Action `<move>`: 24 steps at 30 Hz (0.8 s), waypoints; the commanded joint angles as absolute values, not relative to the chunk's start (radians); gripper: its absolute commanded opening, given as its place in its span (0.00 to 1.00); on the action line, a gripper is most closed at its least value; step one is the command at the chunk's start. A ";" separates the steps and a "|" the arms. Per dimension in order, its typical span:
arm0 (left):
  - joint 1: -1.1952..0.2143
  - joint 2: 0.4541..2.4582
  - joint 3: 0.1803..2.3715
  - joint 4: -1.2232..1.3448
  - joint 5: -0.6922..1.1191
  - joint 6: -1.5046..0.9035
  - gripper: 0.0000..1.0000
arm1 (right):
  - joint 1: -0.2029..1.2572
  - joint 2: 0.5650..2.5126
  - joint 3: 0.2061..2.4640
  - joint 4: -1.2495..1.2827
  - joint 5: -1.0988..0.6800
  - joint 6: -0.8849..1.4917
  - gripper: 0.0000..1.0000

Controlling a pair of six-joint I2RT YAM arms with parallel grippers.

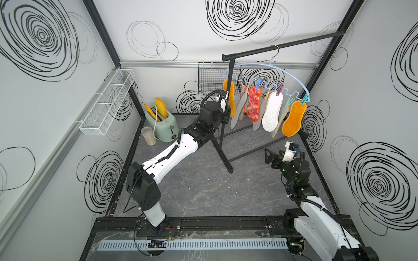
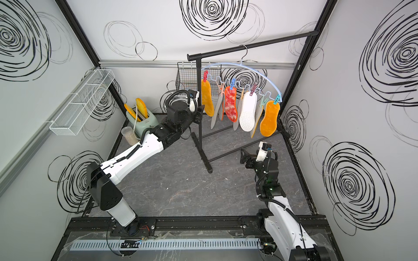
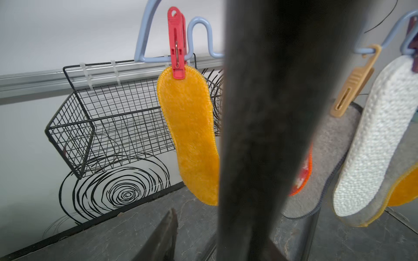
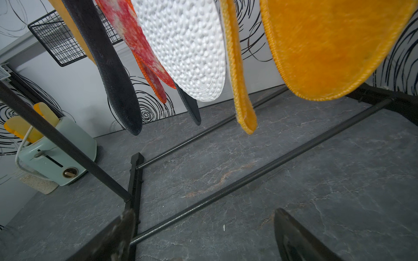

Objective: Take the shoe insoles off the hanger
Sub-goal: Move the clothesline to the center of the board.

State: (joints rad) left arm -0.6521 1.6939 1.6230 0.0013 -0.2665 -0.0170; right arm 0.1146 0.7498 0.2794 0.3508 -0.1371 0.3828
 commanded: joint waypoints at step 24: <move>-0.184 1.178 1.162 0.031 0.197 0.103 0.00 | 0.139 0.717 0.252 0.353 -0.252 0.433 0.96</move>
